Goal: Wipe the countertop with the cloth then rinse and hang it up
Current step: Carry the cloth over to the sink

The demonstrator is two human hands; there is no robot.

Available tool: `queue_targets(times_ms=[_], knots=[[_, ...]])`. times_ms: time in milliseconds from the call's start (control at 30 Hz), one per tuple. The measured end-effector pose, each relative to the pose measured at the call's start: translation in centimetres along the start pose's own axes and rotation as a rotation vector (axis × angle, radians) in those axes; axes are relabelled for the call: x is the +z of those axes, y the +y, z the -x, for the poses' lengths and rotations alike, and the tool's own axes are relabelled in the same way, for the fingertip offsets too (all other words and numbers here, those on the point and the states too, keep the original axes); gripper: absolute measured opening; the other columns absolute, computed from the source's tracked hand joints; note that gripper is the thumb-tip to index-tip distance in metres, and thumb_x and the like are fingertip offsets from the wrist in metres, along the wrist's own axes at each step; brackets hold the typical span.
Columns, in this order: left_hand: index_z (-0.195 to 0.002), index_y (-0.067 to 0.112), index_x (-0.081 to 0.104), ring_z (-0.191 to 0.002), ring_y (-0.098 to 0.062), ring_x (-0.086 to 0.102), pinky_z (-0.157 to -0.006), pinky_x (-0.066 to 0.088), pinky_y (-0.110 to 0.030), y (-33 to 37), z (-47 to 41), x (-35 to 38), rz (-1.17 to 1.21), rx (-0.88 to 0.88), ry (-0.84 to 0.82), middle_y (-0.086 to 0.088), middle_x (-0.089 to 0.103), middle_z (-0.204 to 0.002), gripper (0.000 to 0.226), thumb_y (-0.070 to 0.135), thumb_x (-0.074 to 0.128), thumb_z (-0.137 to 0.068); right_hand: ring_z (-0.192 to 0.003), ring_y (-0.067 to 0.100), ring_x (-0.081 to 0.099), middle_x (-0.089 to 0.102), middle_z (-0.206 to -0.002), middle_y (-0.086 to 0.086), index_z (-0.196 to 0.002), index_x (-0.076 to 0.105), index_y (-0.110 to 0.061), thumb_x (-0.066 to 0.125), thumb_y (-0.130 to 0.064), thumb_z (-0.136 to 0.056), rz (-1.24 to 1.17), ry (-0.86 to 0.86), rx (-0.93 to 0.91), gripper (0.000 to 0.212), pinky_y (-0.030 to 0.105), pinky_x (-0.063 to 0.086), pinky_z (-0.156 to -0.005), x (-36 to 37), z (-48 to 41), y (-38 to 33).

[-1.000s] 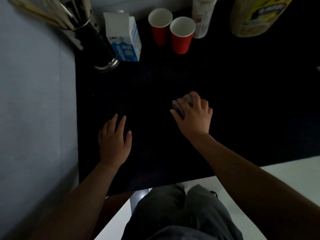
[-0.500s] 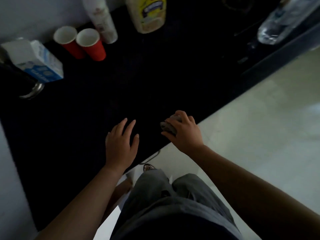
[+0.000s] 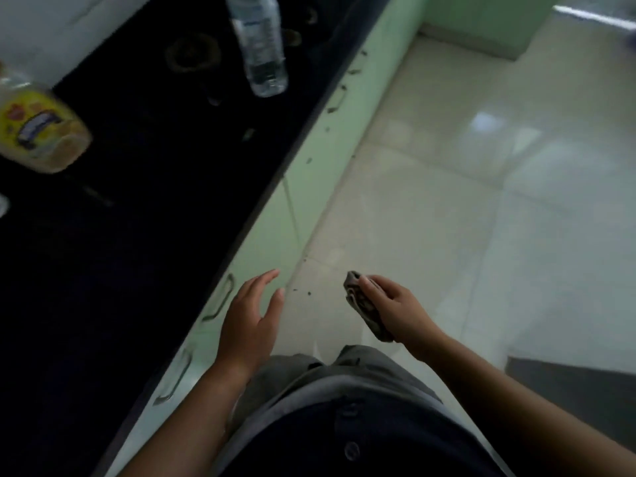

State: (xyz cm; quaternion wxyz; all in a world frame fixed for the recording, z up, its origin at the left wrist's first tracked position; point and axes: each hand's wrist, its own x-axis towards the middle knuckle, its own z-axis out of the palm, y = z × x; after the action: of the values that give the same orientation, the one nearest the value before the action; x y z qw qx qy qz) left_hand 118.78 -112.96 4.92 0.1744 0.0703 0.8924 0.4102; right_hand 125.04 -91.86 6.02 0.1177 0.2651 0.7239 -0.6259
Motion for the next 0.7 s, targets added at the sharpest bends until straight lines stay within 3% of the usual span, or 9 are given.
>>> queue_targets(times_ms=[167,267,500,567,700], knots=[[-0.109,0.040,0.057,-0.100,0.014,0.053,-0.080,0.037,-0.003,6.4,-1.4,6.1,0.130,0.064,-0.172,0.019,0.060,-0.114,0.019,0.034,0.046,-0.095,-0.071,0.000,0.064,0.071,-0.083,-0.008,-0.085,0.067,-0.037,0.050,-0.041,-0.091,-0.203,0.312,0.036,0.019,0.017,0.049,-0.063,-7.4,4.0,3.8],[-0.101,0.039,0.060,-0.094,0.018,0.055,-0.073,0.039,0.001,9.5,-2.3,8.8,0.186,0.073,-0.313,0.020,0.063,-0.106,0.022,0.025,0.044,-0.097,-0.072,-0.001,0.064,0.071,-0.080,-0.012,-0.083,0.068,-0.039,0.050,-0.040,-0.091,-0.311,0.495,0.041,0.019,0.014,0.049,-0.061,-10.7,6.3,5.7],[-0.101,0.033,0.064,-0.094,0.004,0.061,-0.071,0.042,-0.011,12.9,-5.4,12.8,0.158,0.074,-0.473,0.012,0.068,-0.102,0.026,0.028,0.039,-0.098,-0.072,-0.006,0.064,0.072,-0.080,-0.017,-0.087,0.068,-0.036,0.052,-0.034,-0.092,-0.462,0.775,0.120,0.017,0.007,0.046,-0.058,-14.5,7.8,9.1],[-0.099,0.033,0.064,-0.092,0.005,0.061,-0.067,0.042,-0.006,13.9,-7.0,14.1,0.156,0.064,-0.494,0.012,0.069,-0.101,0.026,0.027,0.039,-0.098,-0.075,-0.005,0.065,0.072,-0.080,-0.018,-0.086,0.069,-0.035,0.053,-0.034,-0.090,-0.497,0.829,0.148,0.017,0.008,0.047,-0.060,-15.7,7.1,9.7],[-0.097,0.036,0.064,-0.095,0.001,0.062,-0.069,0.041,-0.016,16.6,-12.0,17.4,0.148,0.056,-0.522,0.013,0.069,-0.101,0.026,0.027,0.039,-0.098,-0.074,-0.004,0.065,0.072,-0.079,-0.018,-0.079,0.071,-0.040,0.055,-0.035,-0.089,-0.533,0.887,0.176,0.020,0.008,0.047,-0.058,-19.3,3.7,9.5]])
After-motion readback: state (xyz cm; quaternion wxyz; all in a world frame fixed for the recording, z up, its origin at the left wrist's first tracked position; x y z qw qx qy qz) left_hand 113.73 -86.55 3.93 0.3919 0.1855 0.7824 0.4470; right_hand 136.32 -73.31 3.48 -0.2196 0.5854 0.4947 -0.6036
